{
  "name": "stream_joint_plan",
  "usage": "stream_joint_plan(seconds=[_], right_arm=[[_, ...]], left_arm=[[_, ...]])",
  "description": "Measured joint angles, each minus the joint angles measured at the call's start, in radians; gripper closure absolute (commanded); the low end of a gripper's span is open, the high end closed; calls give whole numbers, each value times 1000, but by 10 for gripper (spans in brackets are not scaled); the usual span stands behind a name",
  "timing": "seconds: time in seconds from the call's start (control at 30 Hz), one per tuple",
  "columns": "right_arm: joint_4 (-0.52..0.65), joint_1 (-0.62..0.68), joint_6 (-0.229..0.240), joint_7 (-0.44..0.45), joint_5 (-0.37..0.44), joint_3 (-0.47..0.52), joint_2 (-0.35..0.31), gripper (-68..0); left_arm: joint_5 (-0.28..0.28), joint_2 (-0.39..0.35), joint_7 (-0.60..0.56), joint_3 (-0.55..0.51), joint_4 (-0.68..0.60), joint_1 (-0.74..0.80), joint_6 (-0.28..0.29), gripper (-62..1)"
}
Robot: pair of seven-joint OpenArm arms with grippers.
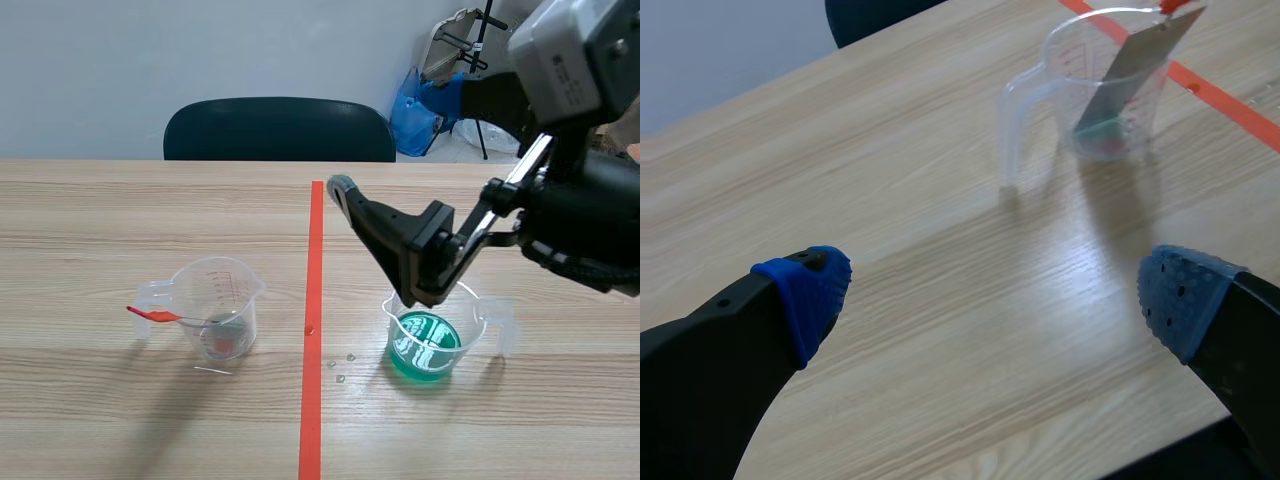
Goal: Do the redox reaction experiment
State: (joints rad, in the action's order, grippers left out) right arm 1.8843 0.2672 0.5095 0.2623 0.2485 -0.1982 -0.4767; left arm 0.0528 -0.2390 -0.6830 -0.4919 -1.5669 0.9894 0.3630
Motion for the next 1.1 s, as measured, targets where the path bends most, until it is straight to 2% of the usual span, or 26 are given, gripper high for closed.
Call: stream_joint_plan(seconds=[0.1,0.27,0.33,0.4,0.53,0.63,0.77,0.83,1.0,1.1], right_arm=[[68,73,-40,-29,0,37,0,-679],[168,194,-66,-45,0,100,0,-679],[199,238,-108,-55,0,107,0,-679],[216,273,-128,-55,0,111,0,-679],[223,288,-135,-58,-1,111,0,-679],[222,285,-175,-77,-1,111,0,-679],[222,281,-169,-76,-1,111,0,-679],[222,280,-170,-77,-1,111,0,-679],[222,279,-170,-105,-1,111,0,-679],[222,279,-170,-122,-1,111,0,-679]], left_arm=[[8,41,68,0,-48,-37,-12,-615],[5,53,172,0,-170,-72,-14,-603],[-19,51,216,0,-232,-72,-20,-575],[-44,48,254,0,-286,-72,-31,-565],[-79,36,306,19,-367,-69,-38,-565],[-76,26,347,89,-387,-69,-41,-565],[-73,-19,366,183,-386,-67,-111,-565],[-90,-51,377,207,-386,-66,-137,-565],[-188,-114,396,212,-385,-66,-151,-565],[-208,-119,399,208,-384,-67,-156,-565]])
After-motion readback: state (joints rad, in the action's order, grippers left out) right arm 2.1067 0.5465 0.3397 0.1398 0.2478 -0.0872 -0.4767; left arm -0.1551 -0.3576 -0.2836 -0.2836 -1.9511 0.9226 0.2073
